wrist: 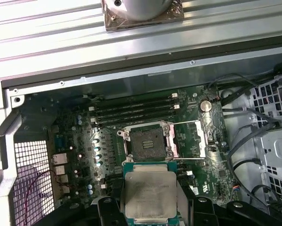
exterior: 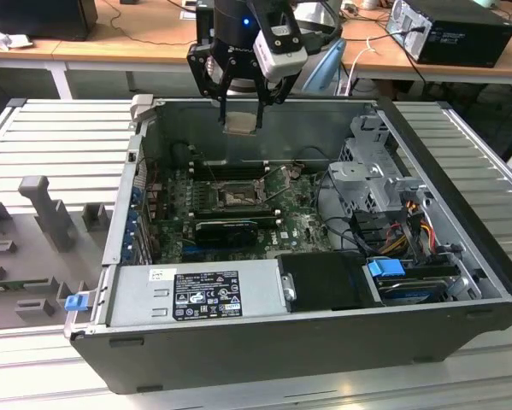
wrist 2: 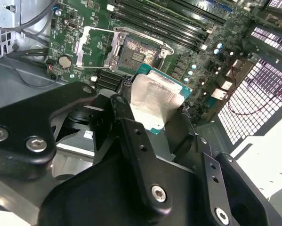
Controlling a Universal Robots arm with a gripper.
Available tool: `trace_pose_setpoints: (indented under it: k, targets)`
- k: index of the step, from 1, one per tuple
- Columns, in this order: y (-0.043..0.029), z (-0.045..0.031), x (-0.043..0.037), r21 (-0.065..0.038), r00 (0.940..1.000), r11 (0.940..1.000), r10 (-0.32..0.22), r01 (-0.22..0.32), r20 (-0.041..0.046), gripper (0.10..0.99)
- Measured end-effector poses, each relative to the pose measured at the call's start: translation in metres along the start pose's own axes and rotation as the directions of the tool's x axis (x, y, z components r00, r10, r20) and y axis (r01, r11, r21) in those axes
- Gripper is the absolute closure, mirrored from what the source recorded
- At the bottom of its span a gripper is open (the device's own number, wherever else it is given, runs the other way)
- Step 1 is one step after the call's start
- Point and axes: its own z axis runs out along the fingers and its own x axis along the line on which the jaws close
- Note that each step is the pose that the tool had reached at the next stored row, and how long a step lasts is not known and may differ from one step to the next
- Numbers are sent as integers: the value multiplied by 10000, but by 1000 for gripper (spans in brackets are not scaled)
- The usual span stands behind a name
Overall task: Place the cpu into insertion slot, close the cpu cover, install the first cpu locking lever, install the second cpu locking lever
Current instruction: 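Place the cpu into insertion slot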
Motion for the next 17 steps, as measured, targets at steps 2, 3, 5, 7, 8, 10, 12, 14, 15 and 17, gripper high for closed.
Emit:
trace_pose_setpoints:
  k: [2, 3, 5, 7, 8, 10, 12, 14, 15, 17]
  targets:
    - [0, 0, 0, -1, 10000, 10000, 50, -50, 4, 557]
    - [0, 0, 0, -2, 10000, 10000, 76, -76, 7, 557]
    - [0, 0, 0, -2, 9999, 9999, 139, -139, 12, 557]
    - [0, 0, 0, -5, 9998, 9998, 205, -205, 18, 557]
    - [0, 0, 0, -5, 9997, 9997, 225, -225, 20, 557]
    - [0, 0, 0, -6, 9996, 9996, 266, -266, 23, 557]
    - [0, 0, 0, -7, 9994, 9994, 339, -339, 30, 557]
    - [0, 0, 0, -8, 9993, 9993, 383, -383, 34, 557]
    - [0, 0, 0, -9, 9992, 9992, 403, -403, 36, 557]
    - [0, 0, 0, -10, 9990, 9990, 452, -452, 40, 557]
